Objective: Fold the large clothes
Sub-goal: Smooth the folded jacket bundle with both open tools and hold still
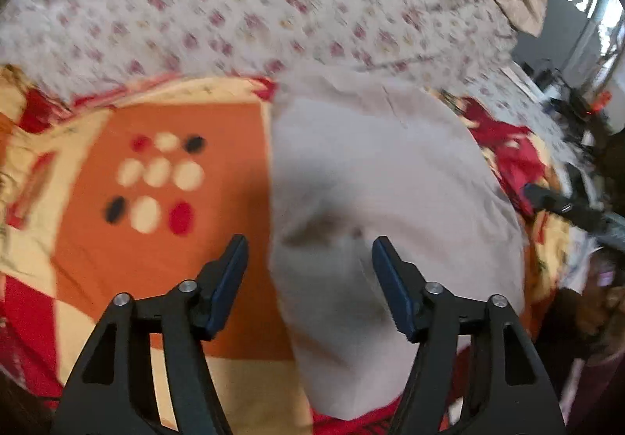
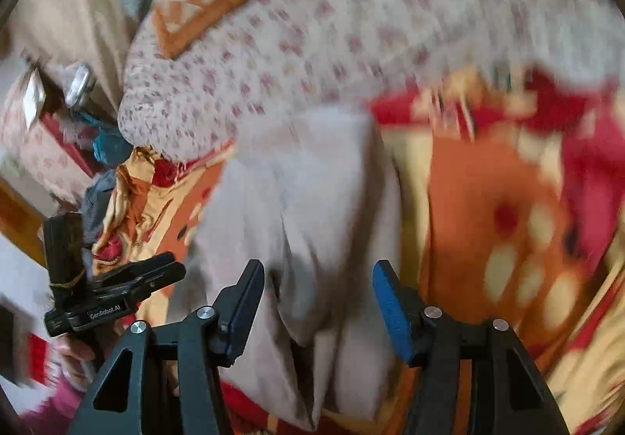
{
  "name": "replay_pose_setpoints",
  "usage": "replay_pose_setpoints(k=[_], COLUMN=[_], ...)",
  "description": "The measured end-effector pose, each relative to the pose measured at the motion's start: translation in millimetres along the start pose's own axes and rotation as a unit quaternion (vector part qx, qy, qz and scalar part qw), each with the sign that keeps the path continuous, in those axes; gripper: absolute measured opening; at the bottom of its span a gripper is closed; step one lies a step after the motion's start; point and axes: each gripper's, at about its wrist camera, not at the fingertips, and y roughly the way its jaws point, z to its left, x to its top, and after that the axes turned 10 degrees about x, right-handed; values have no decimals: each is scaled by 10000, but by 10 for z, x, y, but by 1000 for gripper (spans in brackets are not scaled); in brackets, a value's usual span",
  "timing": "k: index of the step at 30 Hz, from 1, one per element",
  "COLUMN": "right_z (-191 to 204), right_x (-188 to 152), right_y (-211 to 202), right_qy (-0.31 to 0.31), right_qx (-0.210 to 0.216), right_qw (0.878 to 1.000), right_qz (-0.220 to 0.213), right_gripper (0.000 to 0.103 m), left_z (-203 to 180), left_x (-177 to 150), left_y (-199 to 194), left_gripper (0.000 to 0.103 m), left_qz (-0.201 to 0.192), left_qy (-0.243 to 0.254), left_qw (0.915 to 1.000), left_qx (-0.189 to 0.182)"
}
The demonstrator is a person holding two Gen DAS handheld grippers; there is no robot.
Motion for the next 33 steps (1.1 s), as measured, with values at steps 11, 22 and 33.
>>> replay_pose_setpoints(k=[11, 22, 33], right_z=[188, -244, 450], right_x=[581, 435, -315], right_y=[1217, 847, 617], right_qy=[-263, 188, -1323], right_qx=[-848, -989, -1379], right_qw=[9955, 9948, 9797], right_qz=[335, 130, 611], right_gripper=[56, 59, 61], left_z=[-227, -276, -329], left_x=[-232, -304, -413], left_y=[419, 446, 358], left_gripper=[70, 79, 79], left_qz=[330, 210, 107], left_qy=[-173, -127, -2], left_qw=[9992, 9992, 9986], left_qx=[174, 310, 514])
